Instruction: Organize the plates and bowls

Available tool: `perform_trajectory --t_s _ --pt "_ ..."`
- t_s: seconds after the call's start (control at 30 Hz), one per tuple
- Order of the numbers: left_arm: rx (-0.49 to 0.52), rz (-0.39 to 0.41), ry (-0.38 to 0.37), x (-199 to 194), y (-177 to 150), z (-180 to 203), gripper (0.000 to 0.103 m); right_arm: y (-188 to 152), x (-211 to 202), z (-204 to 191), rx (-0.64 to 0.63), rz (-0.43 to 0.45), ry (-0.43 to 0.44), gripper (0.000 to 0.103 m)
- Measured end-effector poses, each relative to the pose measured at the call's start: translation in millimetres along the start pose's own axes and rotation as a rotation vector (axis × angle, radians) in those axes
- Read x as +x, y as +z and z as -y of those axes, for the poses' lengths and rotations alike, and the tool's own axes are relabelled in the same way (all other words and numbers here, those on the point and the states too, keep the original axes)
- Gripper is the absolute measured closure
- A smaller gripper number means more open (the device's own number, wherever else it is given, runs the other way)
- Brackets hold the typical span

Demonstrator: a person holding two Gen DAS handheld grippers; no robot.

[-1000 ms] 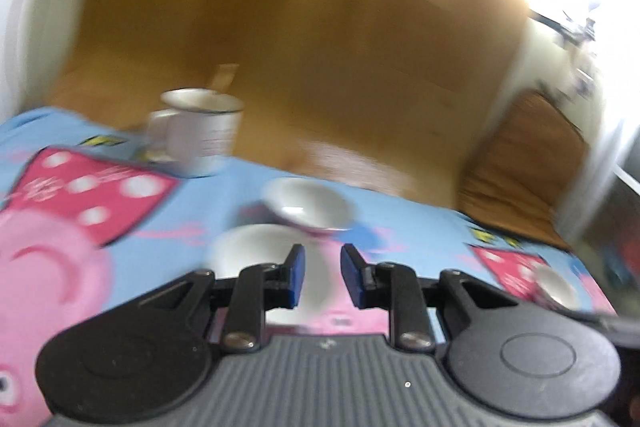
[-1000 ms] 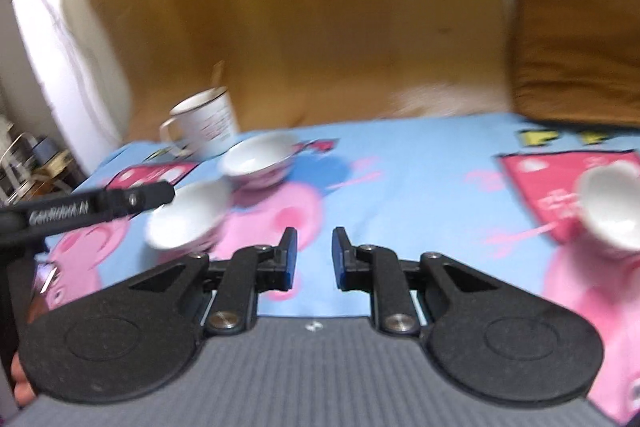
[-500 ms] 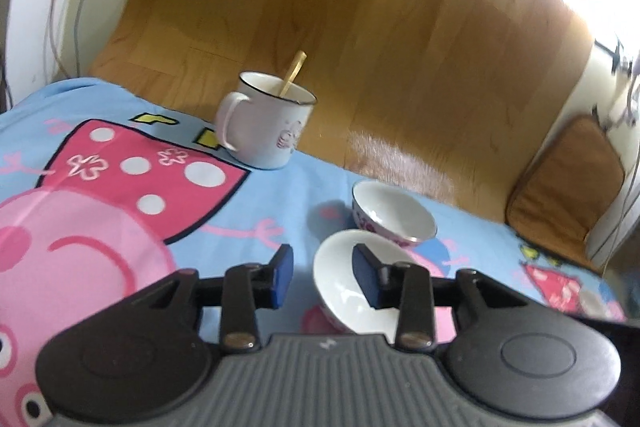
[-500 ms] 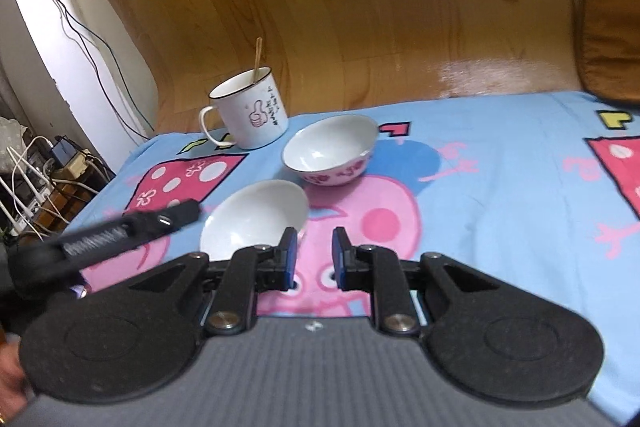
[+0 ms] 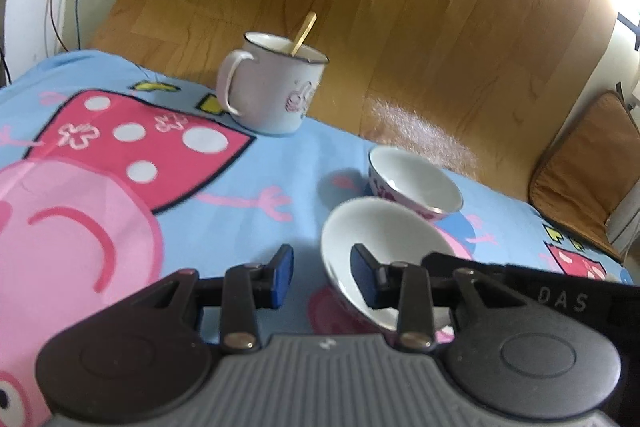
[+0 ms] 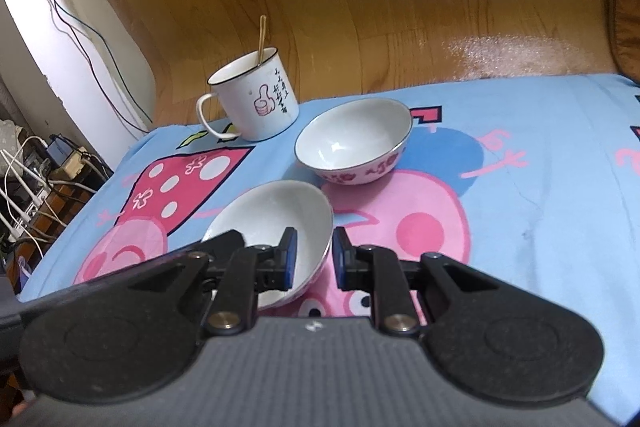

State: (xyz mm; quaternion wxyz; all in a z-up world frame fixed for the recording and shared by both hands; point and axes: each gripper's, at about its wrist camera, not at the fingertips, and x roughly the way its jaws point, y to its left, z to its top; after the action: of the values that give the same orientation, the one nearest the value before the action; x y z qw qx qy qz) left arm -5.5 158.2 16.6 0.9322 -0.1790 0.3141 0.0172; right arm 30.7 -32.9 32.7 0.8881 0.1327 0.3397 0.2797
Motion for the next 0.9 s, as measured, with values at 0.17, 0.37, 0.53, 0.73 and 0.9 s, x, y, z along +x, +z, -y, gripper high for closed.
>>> perform_trajectory --t_s 0.17,0.37,0.53,0.73,0.9 --pt "0.014 -0.012 -0.021 5 -7 3 0.087 -2 1 -2 -0.029 -0.005 -0.005 0.089" --pt "0.019 -0.006 -0.044 -1 -11 8 0.087 -7 -7 1 -0.017 0.007 -0.009 0.092" --pt "0.029 -0.015 -0.087 -12 -15 25 0.087 -17 -31 9 -0.021 0.051 -0.026 0.092" --pt "0.086 -0.019 -0.144 -18 -20 70 0.087 -27 -69 29 -0.030 0.154 -0.088 0.092" --pt "0.147 -0.046 -0.208 -9 -21 124 0.087 -32 -99 60 -0.015 0.226 -0.162 0.092"
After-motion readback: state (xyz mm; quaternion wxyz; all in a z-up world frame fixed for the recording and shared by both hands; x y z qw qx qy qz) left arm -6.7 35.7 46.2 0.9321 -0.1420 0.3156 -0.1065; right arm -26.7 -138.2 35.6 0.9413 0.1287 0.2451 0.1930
